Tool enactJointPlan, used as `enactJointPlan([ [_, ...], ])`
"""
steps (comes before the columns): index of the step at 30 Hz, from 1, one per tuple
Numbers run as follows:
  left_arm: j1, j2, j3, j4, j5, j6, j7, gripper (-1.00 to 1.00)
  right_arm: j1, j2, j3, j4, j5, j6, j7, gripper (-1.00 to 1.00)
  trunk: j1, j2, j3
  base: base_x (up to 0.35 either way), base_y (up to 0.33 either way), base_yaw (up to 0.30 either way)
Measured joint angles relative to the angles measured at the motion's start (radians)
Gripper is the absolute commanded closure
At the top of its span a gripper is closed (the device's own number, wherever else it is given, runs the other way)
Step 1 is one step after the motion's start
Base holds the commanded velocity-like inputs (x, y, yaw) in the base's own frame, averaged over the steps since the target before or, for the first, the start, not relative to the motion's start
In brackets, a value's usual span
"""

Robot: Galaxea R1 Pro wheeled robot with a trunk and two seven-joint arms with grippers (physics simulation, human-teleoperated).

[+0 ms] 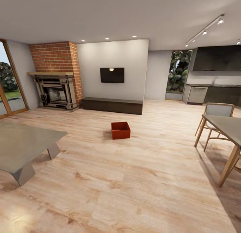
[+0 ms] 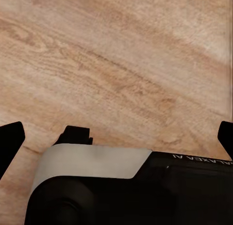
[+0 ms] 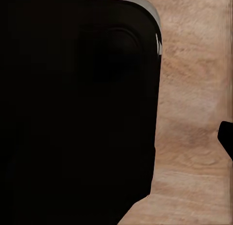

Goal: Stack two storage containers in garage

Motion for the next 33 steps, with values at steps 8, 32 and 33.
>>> enactJointPlan([
  [8, 0.0, 0.0, 0.0, 0.0, 0.001, 0.0, 0.0, -1.0, 0.0, 0.0, 0.0, 0.0, 0.0, 0.0, 0.0, -1.0, 0.0, 0.0, 0.0, 0.322, -0.094, 0.0],
  [32, 0.0, 0.0, 0.0, -0.001, 0.002, -0.001, 0.0, -1.0, 0.0, 0.0, 0.0, 0.0, 0.0, 0.0, 0.0, -1.0, 0.0, 0.0, 0.0, 0.328, -0.03, 0.0],
  [33, 0.0, 0.0, 0.0, -0.001, 0.002, -0.001, 0.0, -1.0, 0.0, 0.0, 0.0, 0.0, 0.0, 0.0, 0.0, -1.0, 0.0, 0.0, 0.0, 0.334, 0.0, 0.0],
])
